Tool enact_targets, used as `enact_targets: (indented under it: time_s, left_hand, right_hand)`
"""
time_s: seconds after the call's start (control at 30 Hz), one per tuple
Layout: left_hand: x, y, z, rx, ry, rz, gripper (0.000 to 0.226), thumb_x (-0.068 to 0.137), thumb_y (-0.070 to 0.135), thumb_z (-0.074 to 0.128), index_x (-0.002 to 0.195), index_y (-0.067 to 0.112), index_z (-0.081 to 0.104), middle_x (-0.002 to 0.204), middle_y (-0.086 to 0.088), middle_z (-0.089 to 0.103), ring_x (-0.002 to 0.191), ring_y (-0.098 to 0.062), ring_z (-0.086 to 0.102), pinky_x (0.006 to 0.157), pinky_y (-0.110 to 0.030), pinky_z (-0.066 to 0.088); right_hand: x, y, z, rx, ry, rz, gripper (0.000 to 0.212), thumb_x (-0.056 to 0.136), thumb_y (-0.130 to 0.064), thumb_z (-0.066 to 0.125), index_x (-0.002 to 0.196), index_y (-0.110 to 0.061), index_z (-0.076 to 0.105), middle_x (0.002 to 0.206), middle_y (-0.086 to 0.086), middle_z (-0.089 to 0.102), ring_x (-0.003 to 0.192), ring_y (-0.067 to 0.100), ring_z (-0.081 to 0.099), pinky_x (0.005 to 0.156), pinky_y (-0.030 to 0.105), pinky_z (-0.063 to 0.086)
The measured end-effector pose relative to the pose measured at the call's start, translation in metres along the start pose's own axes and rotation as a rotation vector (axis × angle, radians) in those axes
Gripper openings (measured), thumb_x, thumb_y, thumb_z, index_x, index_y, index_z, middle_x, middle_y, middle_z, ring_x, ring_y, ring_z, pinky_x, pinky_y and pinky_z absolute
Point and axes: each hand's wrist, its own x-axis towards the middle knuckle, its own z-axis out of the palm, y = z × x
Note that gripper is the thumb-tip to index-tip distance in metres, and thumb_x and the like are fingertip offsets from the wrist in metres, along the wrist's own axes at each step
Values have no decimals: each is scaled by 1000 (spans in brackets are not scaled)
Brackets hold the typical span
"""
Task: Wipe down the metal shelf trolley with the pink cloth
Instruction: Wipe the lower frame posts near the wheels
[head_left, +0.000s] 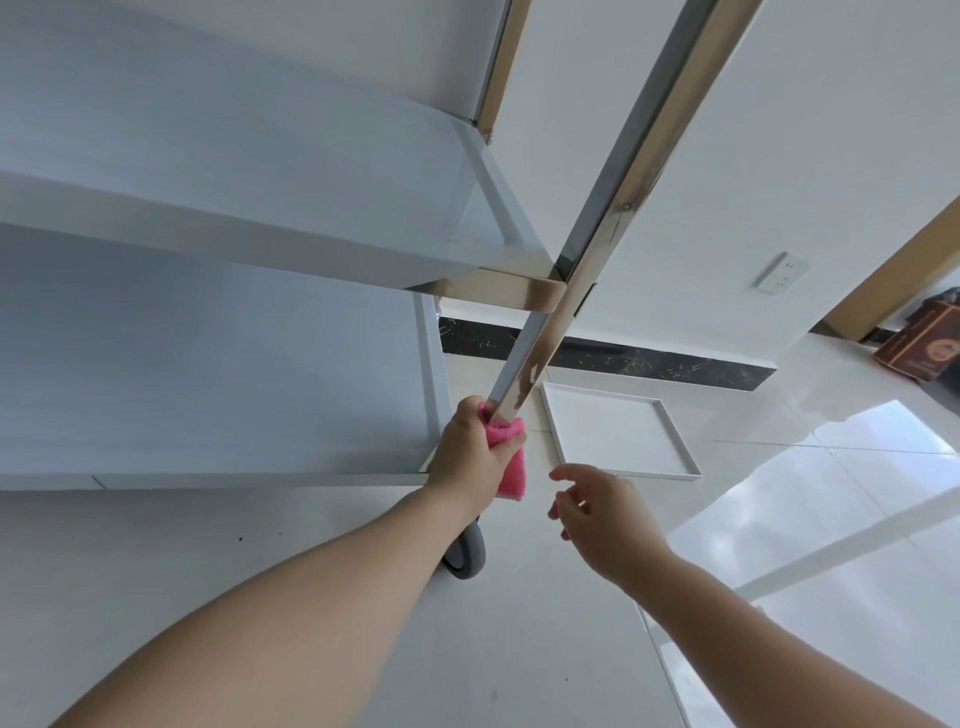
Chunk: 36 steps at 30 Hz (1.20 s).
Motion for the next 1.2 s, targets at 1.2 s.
enact_targets:
  time_s: [1.2]
  left_hand:
    - [-21,20,-109,-100,63,164,49,77,45,68,112,34,36,105,20,46,93,0,52,70,-9,39]
  right_hand:
    - [-16,-96,26,234,-120,-279,53,75,-44,62,124,-41,43,90,-17,65,60,6,65,61,25,54]
